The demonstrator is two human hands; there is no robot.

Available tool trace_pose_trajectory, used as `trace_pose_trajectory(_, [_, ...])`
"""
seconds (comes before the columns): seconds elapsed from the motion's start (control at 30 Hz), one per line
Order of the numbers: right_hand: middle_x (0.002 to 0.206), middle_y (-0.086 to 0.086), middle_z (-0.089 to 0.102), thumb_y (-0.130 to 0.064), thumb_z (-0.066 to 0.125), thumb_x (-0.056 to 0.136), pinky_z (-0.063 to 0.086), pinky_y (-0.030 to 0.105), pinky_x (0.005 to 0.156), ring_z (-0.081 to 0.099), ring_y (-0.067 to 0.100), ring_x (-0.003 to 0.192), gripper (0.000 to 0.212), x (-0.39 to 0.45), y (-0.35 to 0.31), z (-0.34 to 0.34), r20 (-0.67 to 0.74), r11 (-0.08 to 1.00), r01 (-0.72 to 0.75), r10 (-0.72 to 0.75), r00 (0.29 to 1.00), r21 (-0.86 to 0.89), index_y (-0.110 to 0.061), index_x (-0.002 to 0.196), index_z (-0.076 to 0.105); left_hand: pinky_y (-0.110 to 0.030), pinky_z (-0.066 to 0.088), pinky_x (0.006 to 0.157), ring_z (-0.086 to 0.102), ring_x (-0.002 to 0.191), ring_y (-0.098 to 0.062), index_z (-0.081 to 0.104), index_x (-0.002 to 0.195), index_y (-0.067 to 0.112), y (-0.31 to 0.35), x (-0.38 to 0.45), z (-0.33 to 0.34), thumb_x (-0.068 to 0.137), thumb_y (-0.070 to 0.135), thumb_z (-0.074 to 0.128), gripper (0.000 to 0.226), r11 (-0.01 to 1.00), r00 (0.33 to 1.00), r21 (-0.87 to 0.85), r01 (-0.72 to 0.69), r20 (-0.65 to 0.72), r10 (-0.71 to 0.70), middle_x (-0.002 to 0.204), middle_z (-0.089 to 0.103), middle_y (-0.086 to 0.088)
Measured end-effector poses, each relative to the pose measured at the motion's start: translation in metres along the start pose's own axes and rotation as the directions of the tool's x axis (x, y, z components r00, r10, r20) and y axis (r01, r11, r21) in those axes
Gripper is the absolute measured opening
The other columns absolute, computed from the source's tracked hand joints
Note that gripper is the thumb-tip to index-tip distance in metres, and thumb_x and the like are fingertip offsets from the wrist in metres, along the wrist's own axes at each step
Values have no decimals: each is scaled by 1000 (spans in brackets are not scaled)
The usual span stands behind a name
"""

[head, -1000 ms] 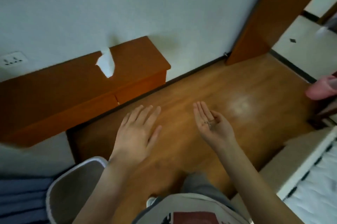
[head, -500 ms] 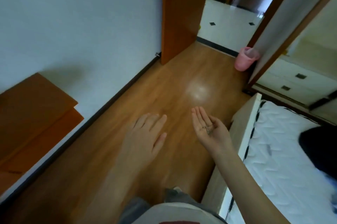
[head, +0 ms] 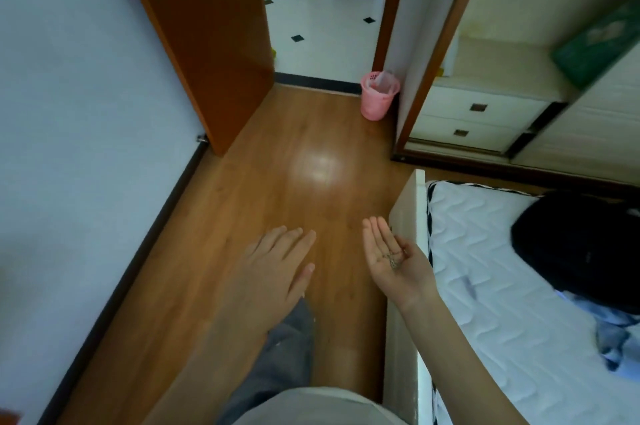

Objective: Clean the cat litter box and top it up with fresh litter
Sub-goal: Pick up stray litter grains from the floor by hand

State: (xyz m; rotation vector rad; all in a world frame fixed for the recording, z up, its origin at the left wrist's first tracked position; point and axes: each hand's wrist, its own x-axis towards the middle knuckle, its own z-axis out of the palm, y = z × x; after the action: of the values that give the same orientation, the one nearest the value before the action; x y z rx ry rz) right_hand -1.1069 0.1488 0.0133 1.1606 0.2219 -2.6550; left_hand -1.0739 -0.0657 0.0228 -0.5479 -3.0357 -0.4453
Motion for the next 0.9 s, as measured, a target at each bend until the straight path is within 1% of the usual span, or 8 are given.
trace_pose_trajectory(0.17, [106, 29, 68, -13, 35, 101, 48, 44, 95, 60, 40, 106, 39, 71, -25, 86, 10, 992, 103, -104, 995, 69, 13, 106, 64, -42, 52, 96, 58, 122, -24, 57, 135, 18, -56, 123, -4, 98, 42, 34, 50, 995, 995, 23, -95, -8, 95, 130, 63, -1])
trace_pose_trajectory(0.27, [110, 27, 67, -15, 36, 101, 47, 43, 97, 61, 39, 108, 40, 107, -38, 144, 32, 978, 159, -165, 986, 134, 12, 108, 64, -44, 48, 101, 55, 125, -23, 52, 139, 20, -90, 206, -21, 98, 46, 28, 54, 987, 988, 62, -151, 0, 152, 133, 60, -1])
trace_pose_trajectory(0.33, [109, 27, 67, -15, 37, 100, 48, 44, 95, 61, 40, 105, 40, 128, -49, 179, 40, 971, 188, -196, 980, 145, 13, 105, 65, -45, 47, 101, 56, 124, -24, 53, 138, 19, -106, 259, -35, 98, 46, 26, 55, 977, 981, 89, -192, -3, 193, 131, 62, -3])
trace_pose_trajectory(0.43, [108, 28, 67, -14, 38, 99, 47, 42, 98, 61, 40, 103, 43, 160, -69, 221, 36, 965, 203, -211, 977, 166, 17, 94, 68, -45, 46, 102, 56, 125, -26, 53, 138, 19, -122, 333, -45, 98, 46, 25, 56, 962, 968, 107, -249, 16, 249, 132, 61, -4])
trace_pose_trajectory(0.6, [108, 27, 68, -15, 39, 100, 49, 44, 91, 62, 40, 103, 45, 222, -112, 264, 0, 961, 210, -213, 977, 180, 16, 90, 70, -38, 41, 104, 51, 128, -21, 48, 142, 22, -132, 426, -20, 98, 46, 24, 55, 957, 958, 64, -284, 57, 281, 137, 57, 1])
trace_pose_trajectory(0.7, [106, 28, 68, -14, 37, 100, 47, 44, 95, 62, 39, 101, 48, 268, -151, 290, -31, 958, 208, -206, 978, 197, 17, 85, 71, -35, 44, 100, 54, 123, -17, 51, 139, 21, -134, 483, 6, 98, 43, 29, 51, 953, 953, 55, -299, 79, 294, 133, 59, 3])
trace_pose_trajectory(0.8, [109, 30, 66, -14, 35, 101, 41, 43, 104, 60, 41, 102, 44, 315, -198, 324, -30, 963, 189, -187, 982, 192, 16, 98, 67, -36, 48, 96, 57, 119, -17, 56, 135, 19, -132, 549, 25, 98, 40, 31, 49, 953, 952, 46, -299, 88, 294, 130, 61, 2])
trace_pose_trajectory(0.9, [111, 29, 66, -17, 34, 102, 41, 43, 105, 60, 41, 103, 40, 353, -250, 371, -21, 967, 173, -173, 985, 189, 11, 111, 61, -35, 52, 91, 61, 113, -18, 61, 128, 18, -127, 624, 25, 96, 37, 33, 46, 958, 960, 75, -278, 50, 275, 122, 65, 1])
